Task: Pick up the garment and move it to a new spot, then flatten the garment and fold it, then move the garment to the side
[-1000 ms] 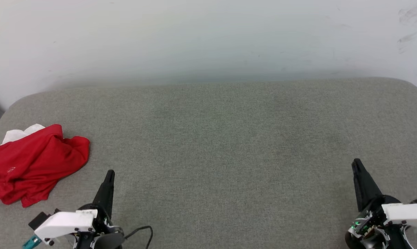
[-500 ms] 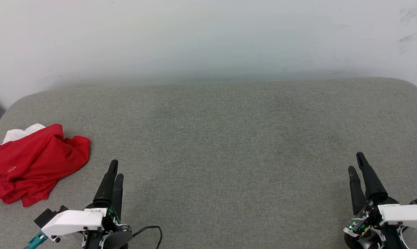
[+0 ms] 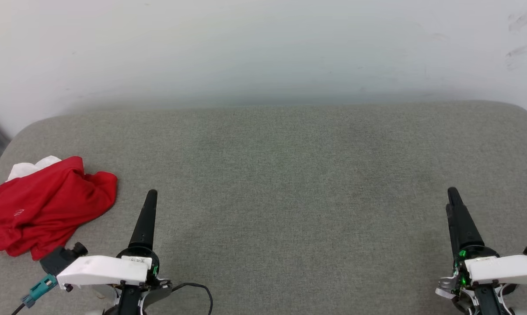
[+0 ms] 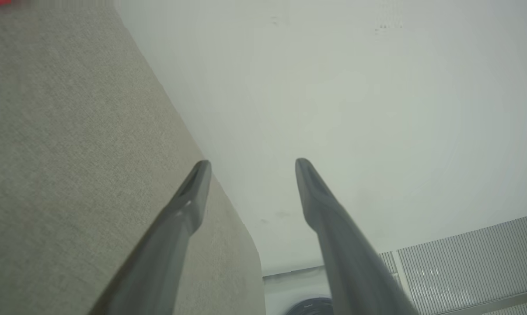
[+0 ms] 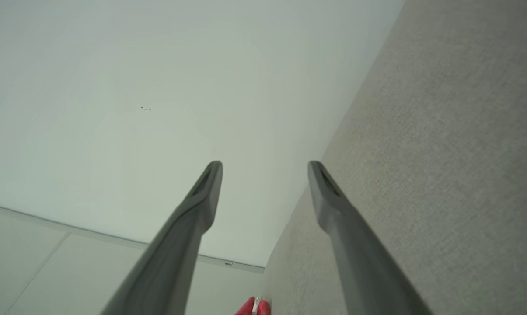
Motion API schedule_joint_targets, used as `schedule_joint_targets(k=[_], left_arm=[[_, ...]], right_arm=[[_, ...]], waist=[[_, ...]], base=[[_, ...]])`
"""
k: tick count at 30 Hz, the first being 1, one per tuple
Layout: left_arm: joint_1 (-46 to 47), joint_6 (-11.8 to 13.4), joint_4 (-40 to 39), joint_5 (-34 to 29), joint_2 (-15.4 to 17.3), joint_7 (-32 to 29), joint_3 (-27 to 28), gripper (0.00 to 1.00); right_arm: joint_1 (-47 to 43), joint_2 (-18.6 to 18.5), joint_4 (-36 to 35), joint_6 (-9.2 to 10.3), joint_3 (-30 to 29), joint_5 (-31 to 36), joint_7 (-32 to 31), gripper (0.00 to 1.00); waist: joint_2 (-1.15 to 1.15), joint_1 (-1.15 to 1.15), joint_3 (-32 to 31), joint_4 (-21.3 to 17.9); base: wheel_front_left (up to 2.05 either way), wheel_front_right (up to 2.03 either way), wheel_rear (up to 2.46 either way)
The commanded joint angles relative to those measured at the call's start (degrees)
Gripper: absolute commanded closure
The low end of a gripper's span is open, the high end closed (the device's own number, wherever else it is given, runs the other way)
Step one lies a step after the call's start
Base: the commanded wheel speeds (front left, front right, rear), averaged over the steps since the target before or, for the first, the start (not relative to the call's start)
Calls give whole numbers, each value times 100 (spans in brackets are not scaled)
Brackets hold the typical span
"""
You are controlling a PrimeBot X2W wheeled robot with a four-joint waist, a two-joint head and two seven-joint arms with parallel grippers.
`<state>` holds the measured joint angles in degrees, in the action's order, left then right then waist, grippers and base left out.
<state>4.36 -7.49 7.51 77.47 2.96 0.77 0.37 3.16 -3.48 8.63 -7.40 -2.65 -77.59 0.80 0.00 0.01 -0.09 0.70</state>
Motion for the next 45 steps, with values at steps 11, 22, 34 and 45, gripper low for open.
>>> schedule_joint_targets(k=[11,22,34,45], left_arm=[[66,-1,-416,-1875,45,294,-109,0],[7,-1,-376,-3365,160,500,-302,0],[-30,81,-331,-4633,264,718,-422,0],[-60,216,-333,-5392,370,883,-545,0]], right_arm=[[-15,30,-400,-11,-38,2121,185,0],[-87,51,-664,-12,-40,3726,82,0],[-199,54,-853,-12,94,5010,-53,0],[-291,57,-979,-13,74,5774,-125,0]], waist=[[0,-1,-30,21],[0,-1,-28,38],[0,-1,-32,77],[0,-1,-41,102]], base=[[0,0,0],[0,0,0],[0,0,0],[0,0,0]])
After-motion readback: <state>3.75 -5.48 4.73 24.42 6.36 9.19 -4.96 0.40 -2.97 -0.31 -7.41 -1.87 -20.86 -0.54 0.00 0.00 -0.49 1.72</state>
